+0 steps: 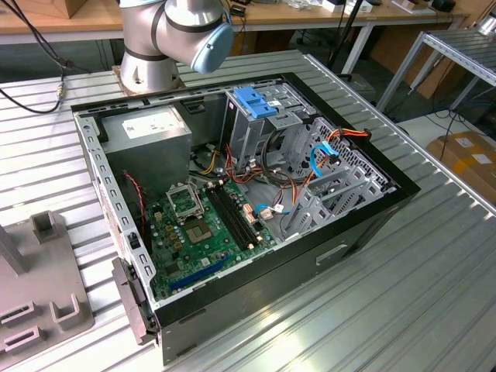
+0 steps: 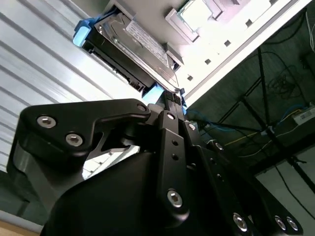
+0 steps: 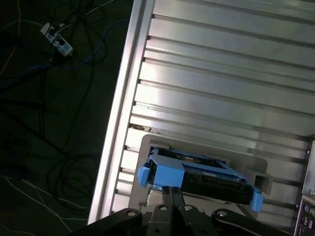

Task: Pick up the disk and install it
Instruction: 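Pick up the disk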

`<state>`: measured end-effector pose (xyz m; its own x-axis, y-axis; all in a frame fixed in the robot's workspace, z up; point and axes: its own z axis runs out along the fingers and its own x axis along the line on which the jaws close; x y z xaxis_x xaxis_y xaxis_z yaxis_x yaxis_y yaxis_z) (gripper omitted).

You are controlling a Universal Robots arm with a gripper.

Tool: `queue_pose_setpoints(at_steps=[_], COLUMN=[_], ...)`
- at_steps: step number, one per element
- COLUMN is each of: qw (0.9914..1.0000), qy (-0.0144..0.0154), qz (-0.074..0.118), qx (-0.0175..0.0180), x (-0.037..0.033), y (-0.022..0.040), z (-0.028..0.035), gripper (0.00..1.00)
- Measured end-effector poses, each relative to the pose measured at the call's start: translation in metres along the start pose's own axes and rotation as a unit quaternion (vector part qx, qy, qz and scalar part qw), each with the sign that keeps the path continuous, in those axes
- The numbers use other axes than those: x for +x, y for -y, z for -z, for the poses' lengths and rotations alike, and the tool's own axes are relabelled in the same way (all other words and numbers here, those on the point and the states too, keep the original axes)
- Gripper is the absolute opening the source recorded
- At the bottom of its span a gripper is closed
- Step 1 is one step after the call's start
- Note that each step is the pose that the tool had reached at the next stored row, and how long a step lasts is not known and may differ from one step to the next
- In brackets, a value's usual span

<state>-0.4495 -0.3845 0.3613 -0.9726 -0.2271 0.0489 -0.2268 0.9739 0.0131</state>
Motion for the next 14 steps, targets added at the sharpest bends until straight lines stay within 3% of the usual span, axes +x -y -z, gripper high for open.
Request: queue_pose_setpoints(at_steps=[4, 7, 9, 13, 14], qw=[0.99903, 0.99715, 0.99521, 0.99516, 0.99482], qy=[-0.0006, -0.0010, -0.0013, -0.0013, -0.0013], qz=[0.044, 0.075, 0.098, 0.098, 0.102], qx=[0.0021, 0.0036, 0.0046, 0.0047, 0.0049], x=[0.0000, 0.0000, 0.0000, 0.0000, 0.0000], y=[0.0000, 0.0000, 0.0000, 0.0000, 0.0000], z=[0.0000, 0.0000, 0.0000, 0.0000, 0.0000], gripper=[0.11, 0.11, 0.11, 0.11, 0.11])
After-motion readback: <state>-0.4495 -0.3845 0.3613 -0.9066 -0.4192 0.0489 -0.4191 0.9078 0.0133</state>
